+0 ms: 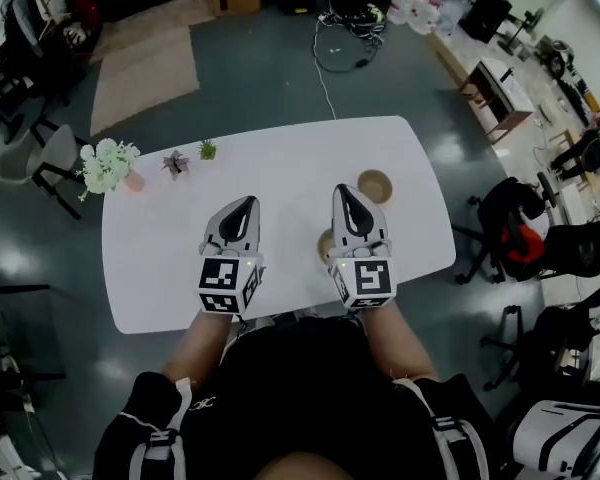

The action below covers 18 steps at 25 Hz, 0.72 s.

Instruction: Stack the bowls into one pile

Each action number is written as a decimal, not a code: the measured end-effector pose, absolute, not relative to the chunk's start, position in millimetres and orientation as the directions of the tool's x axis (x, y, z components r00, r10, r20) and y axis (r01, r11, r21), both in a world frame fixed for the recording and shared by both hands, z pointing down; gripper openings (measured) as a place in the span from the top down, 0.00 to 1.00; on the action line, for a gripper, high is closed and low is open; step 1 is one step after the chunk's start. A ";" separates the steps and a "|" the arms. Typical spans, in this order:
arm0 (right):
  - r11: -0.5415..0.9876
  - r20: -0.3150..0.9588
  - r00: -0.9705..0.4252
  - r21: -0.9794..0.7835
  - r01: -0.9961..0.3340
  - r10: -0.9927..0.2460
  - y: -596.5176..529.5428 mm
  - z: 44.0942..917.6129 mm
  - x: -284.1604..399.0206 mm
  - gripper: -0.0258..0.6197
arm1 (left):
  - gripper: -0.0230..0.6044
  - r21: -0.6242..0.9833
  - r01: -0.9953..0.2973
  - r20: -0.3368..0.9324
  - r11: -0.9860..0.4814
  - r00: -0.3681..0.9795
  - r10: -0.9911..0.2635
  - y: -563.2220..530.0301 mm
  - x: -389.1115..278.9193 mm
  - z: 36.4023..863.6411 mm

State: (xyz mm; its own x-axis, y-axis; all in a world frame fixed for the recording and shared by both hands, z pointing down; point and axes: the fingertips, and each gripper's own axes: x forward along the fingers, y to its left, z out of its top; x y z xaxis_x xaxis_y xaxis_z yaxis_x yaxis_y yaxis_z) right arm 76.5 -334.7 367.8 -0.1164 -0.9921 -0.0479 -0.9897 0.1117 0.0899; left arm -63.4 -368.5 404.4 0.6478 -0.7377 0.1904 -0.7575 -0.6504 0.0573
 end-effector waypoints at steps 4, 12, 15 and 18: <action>0.122 -0.082 -0.128 0.084 -0.989 -0.988 -332.4 351.5 68.6 0.94 | 0.94 0.040 -0.775 0.156 -0.631 0.629 -0.762 -367.8 -73.5 388.4; 0.146 -0.067 -0.150 0.065 -0.987 -0.986 -330.5 354.2 50.5 0.94 | 0.94 0.044 -0.794 0.149 -0.607 0.606 -0.782 -355.6 -94.5 384.4; 0.149 -0.055 -0.153 0.067 -0.987 -0.987 -330.8 353.7 40.8 0.94 | 0.94 0.044 -0.795 0.155 -0.605 0.604 -0.782 -352.7 -104.4 386.0; 0.156 -0.046 -0.159 0.065 -0.986 -0.986 -329.9 353.0 40.3 0.94 | 0.94 0.045 -0.800 0.164 -0.598 0.597 -0.785 -349.7 -106.0 388.9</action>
State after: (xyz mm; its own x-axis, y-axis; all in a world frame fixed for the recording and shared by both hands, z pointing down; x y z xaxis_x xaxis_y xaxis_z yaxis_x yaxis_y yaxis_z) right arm 40.3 -329.9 353.0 -0.1587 -0.9862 -0.0464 -0.9857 0.1555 0.0647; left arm -106.0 -349.7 388.9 0.5969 -0.7854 0.1637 -0.7999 -0.5985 0.0451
